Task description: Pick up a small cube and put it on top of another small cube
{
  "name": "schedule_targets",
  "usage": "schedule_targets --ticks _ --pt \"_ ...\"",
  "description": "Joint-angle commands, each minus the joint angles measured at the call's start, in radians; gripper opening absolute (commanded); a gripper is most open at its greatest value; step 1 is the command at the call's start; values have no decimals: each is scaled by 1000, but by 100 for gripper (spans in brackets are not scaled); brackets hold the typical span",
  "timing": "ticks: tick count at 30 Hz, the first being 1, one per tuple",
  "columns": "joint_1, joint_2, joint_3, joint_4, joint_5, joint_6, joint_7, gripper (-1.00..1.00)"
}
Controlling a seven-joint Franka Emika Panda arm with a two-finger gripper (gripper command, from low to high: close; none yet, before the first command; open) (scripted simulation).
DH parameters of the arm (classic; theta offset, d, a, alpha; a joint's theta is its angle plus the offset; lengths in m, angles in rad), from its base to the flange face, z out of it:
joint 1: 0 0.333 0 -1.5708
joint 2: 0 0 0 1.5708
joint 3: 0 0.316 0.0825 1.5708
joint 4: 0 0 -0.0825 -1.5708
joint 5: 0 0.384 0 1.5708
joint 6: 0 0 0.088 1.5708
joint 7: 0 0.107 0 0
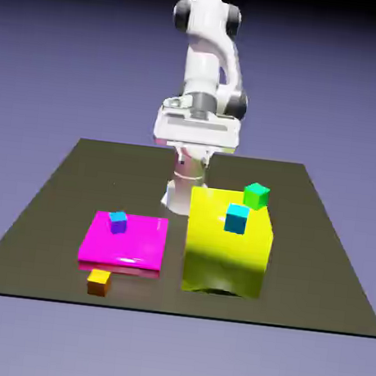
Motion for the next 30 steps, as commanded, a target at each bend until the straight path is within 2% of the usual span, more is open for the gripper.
schedule_targets --ticks 1,25,30 --pt "1 36 -15 19 14 -13 -19 0" --pt "19 906 -368 477 361 -314 -473 0" --pt "-45 1031 -295 523 437 -246 -535 0"
